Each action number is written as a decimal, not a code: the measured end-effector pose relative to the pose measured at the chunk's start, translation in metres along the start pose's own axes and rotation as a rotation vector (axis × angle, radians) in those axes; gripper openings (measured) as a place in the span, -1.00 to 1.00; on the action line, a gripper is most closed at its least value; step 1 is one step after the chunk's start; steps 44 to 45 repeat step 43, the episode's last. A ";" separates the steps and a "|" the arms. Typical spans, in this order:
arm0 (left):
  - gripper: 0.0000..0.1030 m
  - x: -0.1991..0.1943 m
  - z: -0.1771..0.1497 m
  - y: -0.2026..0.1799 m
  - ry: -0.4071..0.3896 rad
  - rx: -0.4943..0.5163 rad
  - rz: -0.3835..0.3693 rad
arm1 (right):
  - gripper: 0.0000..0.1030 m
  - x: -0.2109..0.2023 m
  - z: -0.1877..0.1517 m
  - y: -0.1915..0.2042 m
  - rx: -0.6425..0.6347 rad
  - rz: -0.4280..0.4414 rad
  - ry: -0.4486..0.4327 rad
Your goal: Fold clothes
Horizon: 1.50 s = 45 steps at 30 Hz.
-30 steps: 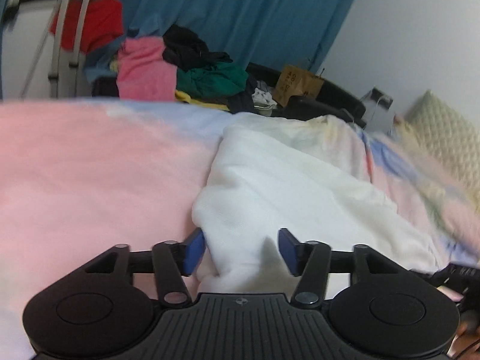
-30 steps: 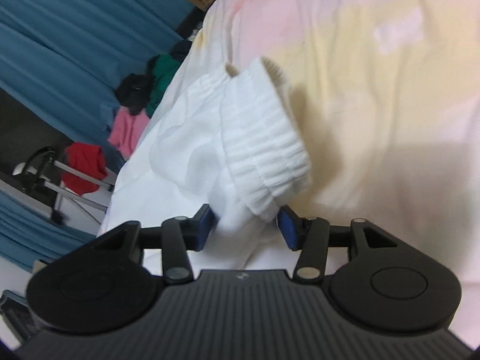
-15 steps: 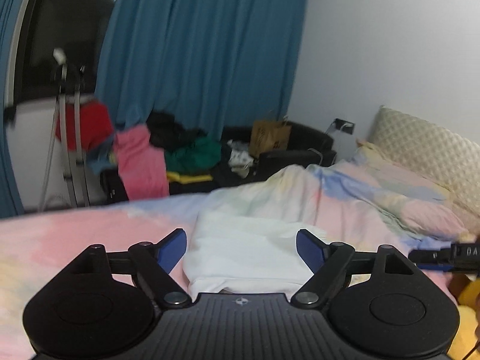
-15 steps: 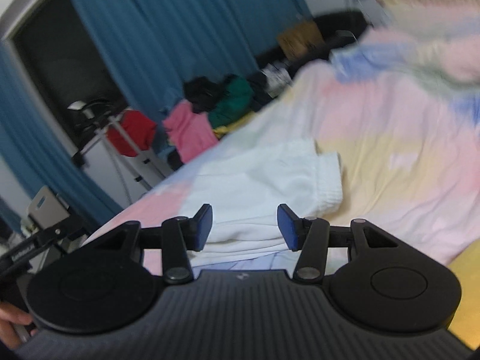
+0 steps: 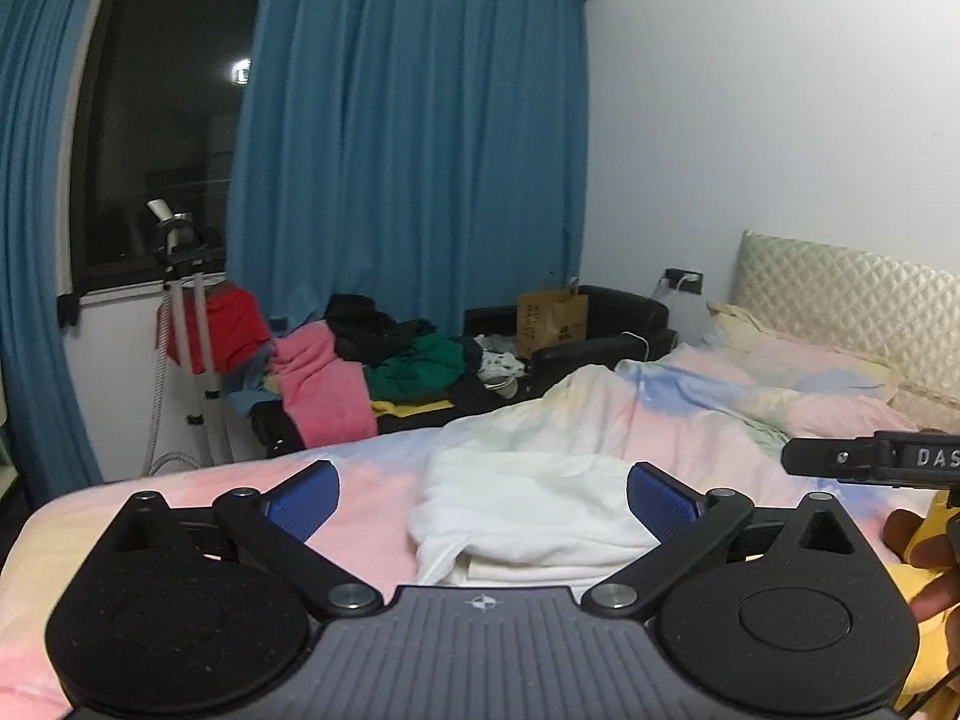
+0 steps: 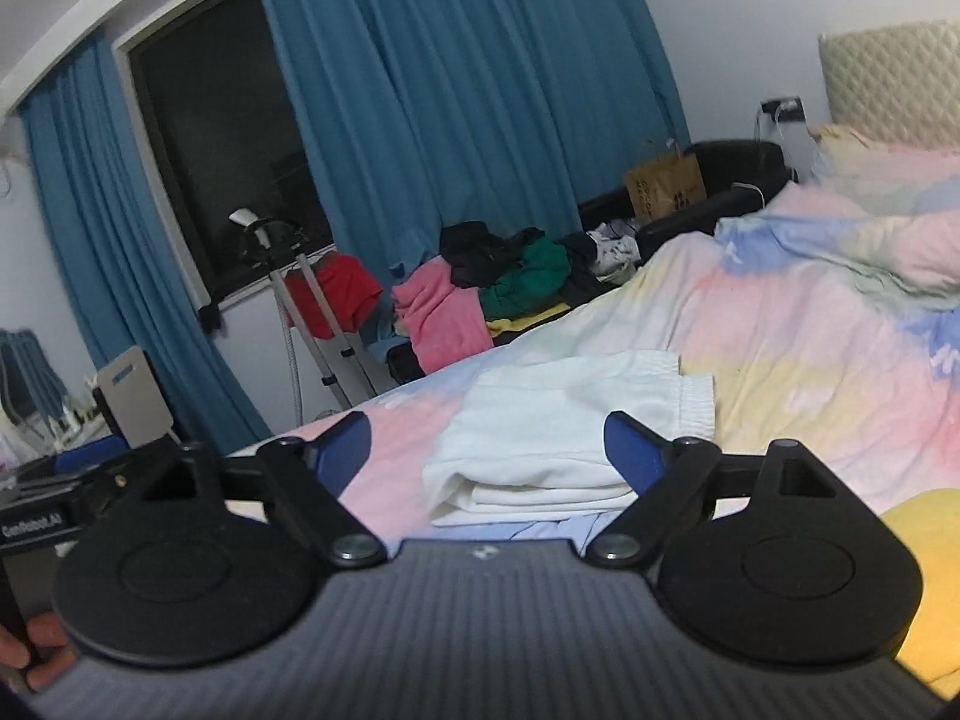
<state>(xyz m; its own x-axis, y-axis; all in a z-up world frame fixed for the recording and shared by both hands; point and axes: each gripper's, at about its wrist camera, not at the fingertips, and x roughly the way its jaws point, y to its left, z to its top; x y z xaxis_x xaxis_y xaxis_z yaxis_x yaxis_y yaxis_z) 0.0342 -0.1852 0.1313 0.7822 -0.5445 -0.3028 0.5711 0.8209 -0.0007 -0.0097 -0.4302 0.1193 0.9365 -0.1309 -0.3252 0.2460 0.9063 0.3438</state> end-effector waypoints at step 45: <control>0.99 0.008 -0.111 0.037 0.029 -0.060 0.082 | 0.67 0.047 -0.129 0.052 -0.197 -0.268 -0.048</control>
